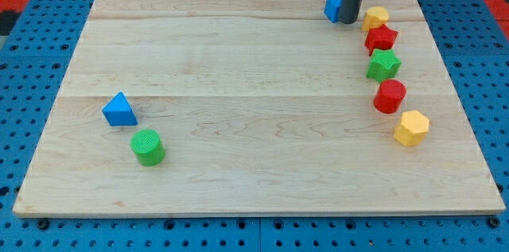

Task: Place the blue cube at the top of the yellow heart

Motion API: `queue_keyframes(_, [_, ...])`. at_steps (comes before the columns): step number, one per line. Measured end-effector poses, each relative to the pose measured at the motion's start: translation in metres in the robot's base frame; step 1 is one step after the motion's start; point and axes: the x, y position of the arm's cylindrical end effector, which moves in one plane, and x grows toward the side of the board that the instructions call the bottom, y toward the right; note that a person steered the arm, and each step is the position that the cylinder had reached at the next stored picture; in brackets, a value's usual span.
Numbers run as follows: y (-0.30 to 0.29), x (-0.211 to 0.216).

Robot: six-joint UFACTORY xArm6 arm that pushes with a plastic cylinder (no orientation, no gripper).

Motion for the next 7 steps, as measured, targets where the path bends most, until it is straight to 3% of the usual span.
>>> queue_keyframes(2, [-0.082, 0.016])
queue_keyframes(3, [-0.085, -0.022])
queue_keyframes(4, [-0.046, -0.067])
queue_keyframes(5, [-0.014, -0.07])
queue_keyframes(6, [-0.076, -0.063])
queue_keyframes(7, [-0.072, -0.035])
